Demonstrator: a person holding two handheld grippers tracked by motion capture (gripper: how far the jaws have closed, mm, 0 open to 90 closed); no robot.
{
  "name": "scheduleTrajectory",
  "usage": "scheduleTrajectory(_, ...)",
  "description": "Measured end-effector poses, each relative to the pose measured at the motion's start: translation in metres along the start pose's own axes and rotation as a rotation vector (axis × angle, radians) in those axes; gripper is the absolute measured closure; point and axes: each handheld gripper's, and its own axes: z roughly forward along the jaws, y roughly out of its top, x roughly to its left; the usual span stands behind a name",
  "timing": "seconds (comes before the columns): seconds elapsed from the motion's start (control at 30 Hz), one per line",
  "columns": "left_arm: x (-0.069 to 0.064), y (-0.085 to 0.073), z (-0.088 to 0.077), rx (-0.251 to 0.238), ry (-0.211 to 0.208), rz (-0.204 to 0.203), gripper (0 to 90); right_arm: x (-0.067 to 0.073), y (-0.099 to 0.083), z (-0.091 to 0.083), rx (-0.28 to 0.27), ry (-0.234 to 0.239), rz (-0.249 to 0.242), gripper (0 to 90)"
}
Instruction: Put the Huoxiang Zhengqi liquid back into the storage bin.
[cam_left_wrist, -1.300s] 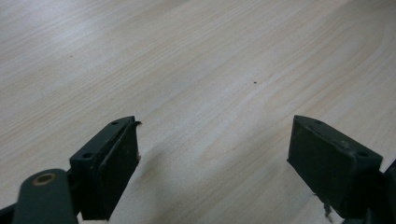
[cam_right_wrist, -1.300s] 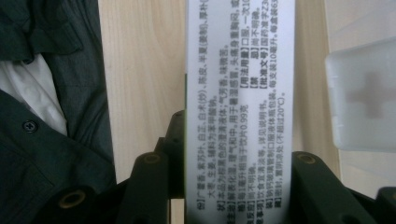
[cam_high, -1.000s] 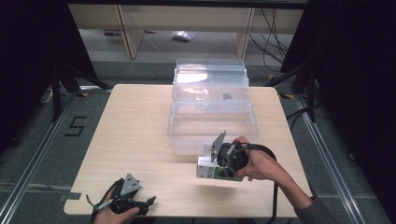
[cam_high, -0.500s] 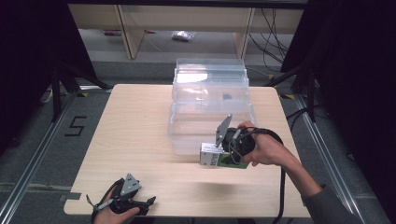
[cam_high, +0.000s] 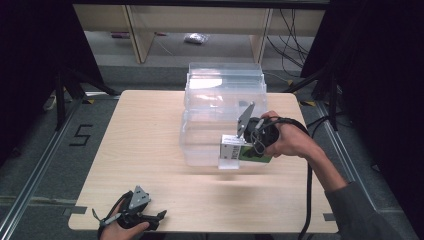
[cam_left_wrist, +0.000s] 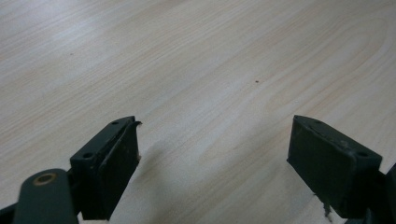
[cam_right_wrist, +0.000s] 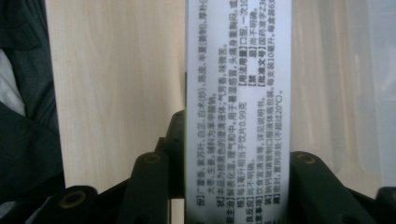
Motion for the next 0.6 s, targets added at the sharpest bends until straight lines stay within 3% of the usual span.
scheduleTrajectory(0.07,0.001,0.0,-0.002,0.004,-0.009,0.011,15.8,-0.004,-0.002,-0.002,0.017,0.003,0.042,65.0)
scheduleTrajectory(0.13,0.001,0.0,0.0,-0.002,-0.001,0.001,15.8,-0.013,-0.004,-0.003,0.019,0.002,0.019,65.1)
scheduleTrajectory(0.17,0.0,0.0,0.0,-0.003,-0.002,0.0,15.8,-0.013,-0.004,-0.003,0.024,0.005,0.058,65.1)
scheduleTrajectory(0.2,0.0,0.0,0.0,0.0,-0.005,0.003,15.8,-0.015,-0.005,-0.003,0.026,0.007,0.068,65.1)
scheduleTrajectory(0.3,0.0,0.0,-0.001,0.001,-0.013,0.0,15.8,-0.028,-0.007,-0.001,0.034,0.004,0.052,65.1)
scheduleTrajectory(0.43,0.0,0.0,0.0,0.001,-0.004,0.003,15.8,-0.035,-0.008,0.004,0.049,0.007,0.076,65.2)
scheduleTrajectory(0.47,0.0,0.0,0.0,-0.001,-0.001,0.002,15.8,-0.039,-0.009,0.005,0.053,0.002,0.048,65.2)
scheduleTrajectory(0.57,0.0,0.0,0.0,0.005,-0.003,0.007,15.8,-0.045,-0.01,0.01,0.031,0.016,0.084,65.2)
scheduleTrajectory(0.6,0.0,0.0,0.0,0.001,-0.004,0.002,15.8,-0.051,-0.01,0.011,0.029,0.011,0.039,65.2)
